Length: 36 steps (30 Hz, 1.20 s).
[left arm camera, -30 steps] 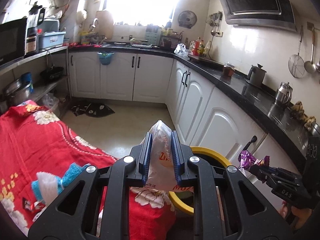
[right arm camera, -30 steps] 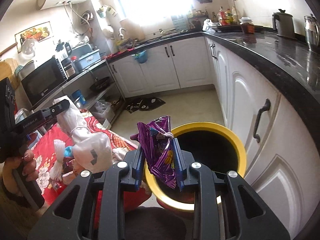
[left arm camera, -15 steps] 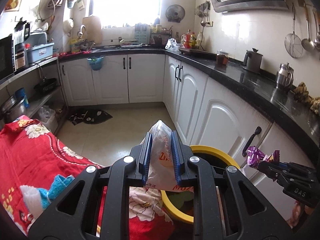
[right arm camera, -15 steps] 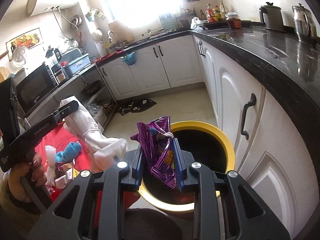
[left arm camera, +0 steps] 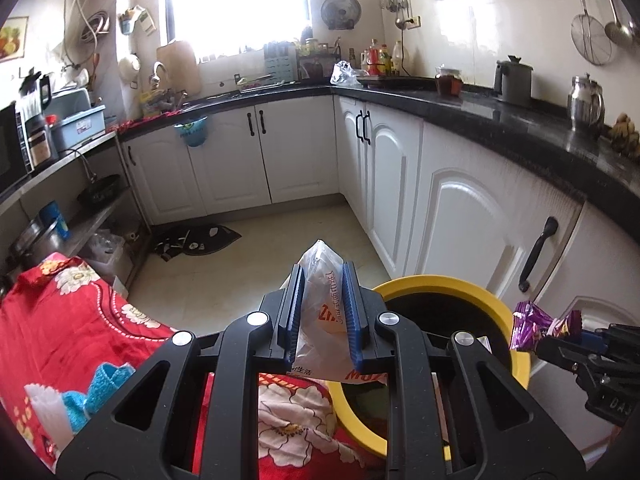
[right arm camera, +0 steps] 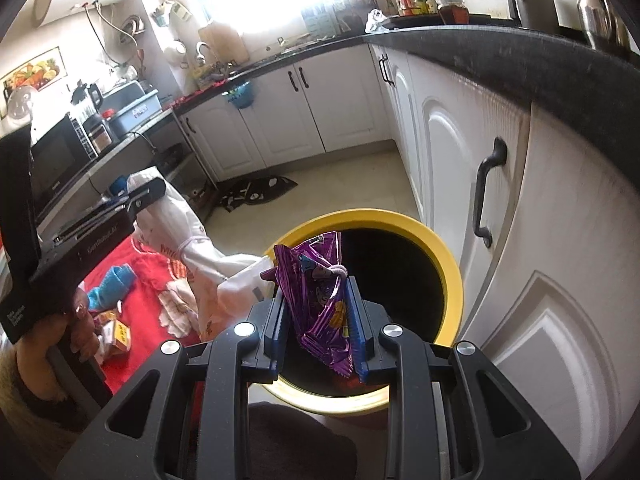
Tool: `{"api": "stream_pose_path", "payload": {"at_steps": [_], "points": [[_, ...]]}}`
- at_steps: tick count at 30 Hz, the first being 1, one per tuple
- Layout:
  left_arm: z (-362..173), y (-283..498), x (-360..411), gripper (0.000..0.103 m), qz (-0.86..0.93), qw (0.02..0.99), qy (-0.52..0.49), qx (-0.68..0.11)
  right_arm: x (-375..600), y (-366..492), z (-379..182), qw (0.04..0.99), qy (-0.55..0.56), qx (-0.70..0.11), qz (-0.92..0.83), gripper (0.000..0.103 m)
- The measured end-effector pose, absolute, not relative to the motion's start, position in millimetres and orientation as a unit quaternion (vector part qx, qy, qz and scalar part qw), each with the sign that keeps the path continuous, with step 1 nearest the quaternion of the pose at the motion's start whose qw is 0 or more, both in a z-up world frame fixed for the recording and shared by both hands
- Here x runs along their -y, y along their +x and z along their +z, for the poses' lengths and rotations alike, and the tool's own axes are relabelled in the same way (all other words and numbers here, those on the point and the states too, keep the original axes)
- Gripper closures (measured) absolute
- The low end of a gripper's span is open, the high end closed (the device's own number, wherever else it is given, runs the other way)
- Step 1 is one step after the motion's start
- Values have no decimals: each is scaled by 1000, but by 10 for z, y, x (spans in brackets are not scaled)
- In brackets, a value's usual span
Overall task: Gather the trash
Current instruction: 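Carry both items over the yellow bin and open both tools to drop them, then withdraw both tools from the bin back toward the bed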
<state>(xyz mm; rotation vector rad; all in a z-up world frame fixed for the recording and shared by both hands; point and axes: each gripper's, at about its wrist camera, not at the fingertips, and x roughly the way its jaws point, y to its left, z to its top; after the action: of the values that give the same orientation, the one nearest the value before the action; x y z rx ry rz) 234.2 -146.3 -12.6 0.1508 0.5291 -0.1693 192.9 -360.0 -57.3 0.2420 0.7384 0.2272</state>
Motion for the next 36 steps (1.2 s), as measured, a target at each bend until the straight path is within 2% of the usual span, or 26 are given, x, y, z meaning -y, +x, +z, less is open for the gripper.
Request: {"api": "stream_pose_path", "payload": {"at_steps": [16, 18, 19, 21, 24, 31, 33, 36], "points": [[-505, 2645, 1589, 85, -99, 943, 58, -313, 3464, 2231, -1026, 906, 84, -400, 113, 76], [-540, 2671, 1568, 79, -106, 940, 42, -322, 3436, 2267, -1059, 905, 77, -404, 110, 73], [-544, 2670, 1556, 77, -108, 939, 37, -323, 3434, 2279, -1062, 904, 78, -407, 109, 66], [-544, 2657, 1543, 64, -110, 939, 31, -324, 3461, 2277, -1073, 904, 79, -405, 107, 63], [-536, 2636, 1491, 58, -118, 937, 18, -328, 3499, 2249, -1083, 906, 78, -405, 100, 58], [-428, 2519, 1341, 40, -115, 938, -9, -326, 3585, 2147, -1060, 907, 88, -402, 84, 50], [-376, 2464, 1289, 29, -114, 939, -15, -323, 3594, 2120, -1022, 910, 89, -398, 81, 47], [-306, 2396, 1217, 18, -111, 941, -23, -320, 3603, 2068, -926, 915, 90, -386, 78, 45]]}}
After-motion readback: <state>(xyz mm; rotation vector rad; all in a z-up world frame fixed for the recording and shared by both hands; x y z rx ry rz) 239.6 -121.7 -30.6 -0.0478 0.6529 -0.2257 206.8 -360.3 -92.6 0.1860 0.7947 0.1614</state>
